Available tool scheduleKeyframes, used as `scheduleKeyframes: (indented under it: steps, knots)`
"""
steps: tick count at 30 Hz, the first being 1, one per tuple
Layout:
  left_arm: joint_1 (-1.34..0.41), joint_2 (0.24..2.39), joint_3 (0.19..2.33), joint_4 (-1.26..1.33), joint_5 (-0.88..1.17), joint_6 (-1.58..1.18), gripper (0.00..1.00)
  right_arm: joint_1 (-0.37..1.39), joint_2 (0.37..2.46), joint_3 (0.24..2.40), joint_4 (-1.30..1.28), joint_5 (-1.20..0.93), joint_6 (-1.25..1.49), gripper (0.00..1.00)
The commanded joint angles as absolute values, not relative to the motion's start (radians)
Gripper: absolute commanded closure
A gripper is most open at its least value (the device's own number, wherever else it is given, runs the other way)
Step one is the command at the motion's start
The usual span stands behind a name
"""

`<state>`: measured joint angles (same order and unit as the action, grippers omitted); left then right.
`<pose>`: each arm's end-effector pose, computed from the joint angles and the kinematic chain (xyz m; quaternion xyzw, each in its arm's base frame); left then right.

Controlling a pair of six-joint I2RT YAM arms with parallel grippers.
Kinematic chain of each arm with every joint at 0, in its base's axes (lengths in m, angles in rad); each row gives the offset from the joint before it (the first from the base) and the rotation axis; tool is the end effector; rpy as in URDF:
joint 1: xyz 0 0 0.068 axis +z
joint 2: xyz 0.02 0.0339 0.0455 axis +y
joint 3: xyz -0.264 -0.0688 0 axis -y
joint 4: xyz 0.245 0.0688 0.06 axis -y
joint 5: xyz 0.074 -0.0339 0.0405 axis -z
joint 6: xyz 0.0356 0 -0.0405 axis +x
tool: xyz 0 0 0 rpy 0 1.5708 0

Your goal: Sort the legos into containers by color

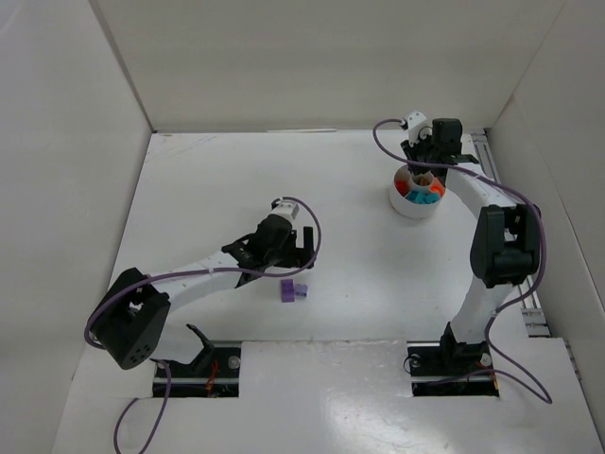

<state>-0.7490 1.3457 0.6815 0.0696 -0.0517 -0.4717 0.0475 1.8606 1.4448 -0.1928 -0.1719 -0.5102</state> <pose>0.2076 -0.1905 0.2057 0.1100 0.8761 -0.2500 0.3972 0.4325 0.0267 0.2601 -0.2813 0.8382 -0.0316 0.4662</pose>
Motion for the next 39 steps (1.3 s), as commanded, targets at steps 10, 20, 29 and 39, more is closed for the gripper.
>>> scheduleKeyframes:
  steps: [10,20,29,39]
  knots:
    - [-0.742,1.289,0.716,0.015,-0.041,-0.5,0.0,0.051,1.807,1.447,-0.161,-0.179,-0.5,0.54]
    - [-0.742,1.141,0.625,-0.07,-0.02,-0.575,0.0,0.051,1.686,1.405,-0.161,-0.19,-0.479,0.4]
    - [-0.862,1.054,0.514,-0.21,-0.061,-0.783,0.07,0.09,1.473,1.22,-0.15,-0.209,-0.442,0.39]
    - [-1.046,1.107,0.492,-0.298,-0.274,-0.988,0.25,0.109,1.304,1.04,-0.15,-0.228,-0.423,0.38]
